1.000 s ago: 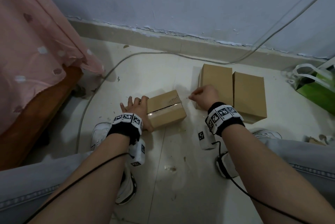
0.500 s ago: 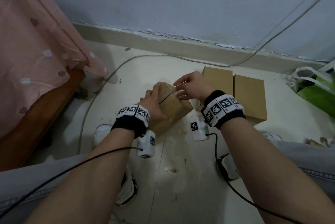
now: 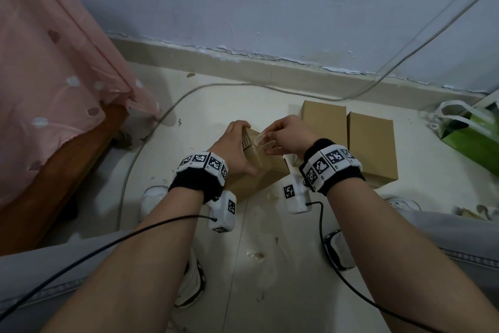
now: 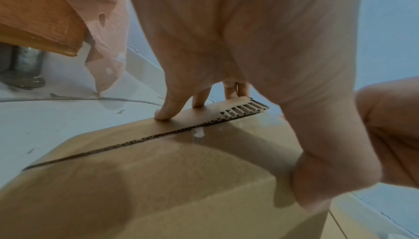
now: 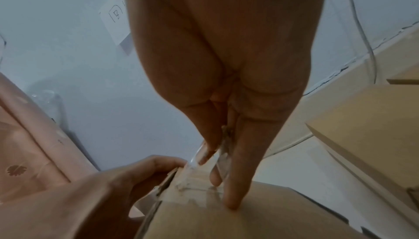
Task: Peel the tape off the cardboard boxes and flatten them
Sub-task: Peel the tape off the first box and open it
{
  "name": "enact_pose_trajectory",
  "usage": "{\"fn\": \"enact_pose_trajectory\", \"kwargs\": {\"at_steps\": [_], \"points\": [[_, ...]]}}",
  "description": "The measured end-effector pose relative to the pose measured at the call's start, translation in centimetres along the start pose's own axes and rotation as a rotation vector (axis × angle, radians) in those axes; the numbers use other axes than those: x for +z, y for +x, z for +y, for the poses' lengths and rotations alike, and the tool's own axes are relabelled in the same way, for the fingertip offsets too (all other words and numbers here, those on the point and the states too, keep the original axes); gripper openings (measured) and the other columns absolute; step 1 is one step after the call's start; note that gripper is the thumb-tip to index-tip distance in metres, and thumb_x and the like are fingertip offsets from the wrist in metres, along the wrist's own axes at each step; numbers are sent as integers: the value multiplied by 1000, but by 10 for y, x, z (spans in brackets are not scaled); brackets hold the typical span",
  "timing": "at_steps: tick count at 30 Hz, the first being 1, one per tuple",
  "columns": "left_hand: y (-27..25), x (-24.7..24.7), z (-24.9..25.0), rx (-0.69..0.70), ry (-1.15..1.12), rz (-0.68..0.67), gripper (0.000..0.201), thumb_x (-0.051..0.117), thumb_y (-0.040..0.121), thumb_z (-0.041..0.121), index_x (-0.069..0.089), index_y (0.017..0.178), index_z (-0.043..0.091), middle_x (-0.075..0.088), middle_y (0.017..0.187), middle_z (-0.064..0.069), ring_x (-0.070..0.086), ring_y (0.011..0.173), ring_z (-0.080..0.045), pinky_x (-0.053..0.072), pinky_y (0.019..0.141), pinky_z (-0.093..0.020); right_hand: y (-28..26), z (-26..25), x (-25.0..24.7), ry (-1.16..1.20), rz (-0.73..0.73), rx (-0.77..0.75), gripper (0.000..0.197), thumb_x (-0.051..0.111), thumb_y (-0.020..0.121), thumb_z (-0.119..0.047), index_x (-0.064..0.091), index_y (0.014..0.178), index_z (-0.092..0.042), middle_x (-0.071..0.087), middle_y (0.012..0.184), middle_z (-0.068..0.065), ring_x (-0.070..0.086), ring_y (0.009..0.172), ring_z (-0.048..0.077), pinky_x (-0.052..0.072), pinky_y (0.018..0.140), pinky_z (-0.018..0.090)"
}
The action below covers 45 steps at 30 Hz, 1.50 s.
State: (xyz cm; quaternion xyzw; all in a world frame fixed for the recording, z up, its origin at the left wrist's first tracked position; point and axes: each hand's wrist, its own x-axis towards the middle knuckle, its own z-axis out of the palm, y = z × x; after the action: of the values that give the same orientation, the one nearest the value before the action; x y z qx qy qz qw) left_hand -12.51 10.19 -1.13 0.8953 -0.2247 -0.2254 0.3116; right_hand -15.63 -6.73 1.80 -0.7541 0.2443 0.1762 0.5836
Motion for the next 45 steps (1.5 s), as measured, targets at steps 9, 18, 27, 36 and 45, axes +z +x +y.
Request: {"fn": "enact_pose_trajectory", "kwargs": {"at_steps": [9, 18, 27, 36, 45], "points": [[-2, 0, -9, -1, -58, -23, 103, 91, 51, 24, 29, 133, 21, 36, 125, 1, 45, 113, -18, 48, 91, -33, -1, 8, -3, 158, -18, 66, 16, 47, 96, 8, 63, 94, 4, 70, 84, 18, 69, 78, 27, 63, 68, 34], [-1, -3, -15, -12, -92, -19, 102, 92, 50, 24, 29, 131, 23, 40, 116, 1, 48, 103, -17, 42, 76, -25, -4, 11, -4, 338, -25, 104, 17, 41, 97, 14, 58, 101, 9, 64, 84, 23, 67, 72, 28, 63, 68, 37], [-6, -28, -40, -159, -228, 25, 101, 93, 52, 23, 25, 127, 28, 46, 118, -3, 57, 100, -20, 55, 79, -35, 5, 29, -34, 334, 253, 171, 19, 44, 98, 6, 58, 110, 8, 62, 108, 27, 64, 74, 28, 60, 56, 30], [1, -28, -39, -212, -255, 56, 104, 93, 55, 26, 23, 132, 26, 45, 123, -6, 54, 107, -23, 53, 91, -40, 7, 51, -51, -122, 288, -7, 15, 67, 93, -21, 77, 104, -20, 69, 106, -4, 60, 104, 12, 47, 88, 26], [1, -24, -38, -208, -274, 54, 103, 93, 54, 27, 23, 130, 30, 45, 123, -6, 55, 107, -24, 53, 87, -37, 26, 127, 10, -366, 196, 241, 4, 75, 85, -8, 78, 86, -7, 75, 87, 11, 72, 79, 22, 61, 79, 32]]}}
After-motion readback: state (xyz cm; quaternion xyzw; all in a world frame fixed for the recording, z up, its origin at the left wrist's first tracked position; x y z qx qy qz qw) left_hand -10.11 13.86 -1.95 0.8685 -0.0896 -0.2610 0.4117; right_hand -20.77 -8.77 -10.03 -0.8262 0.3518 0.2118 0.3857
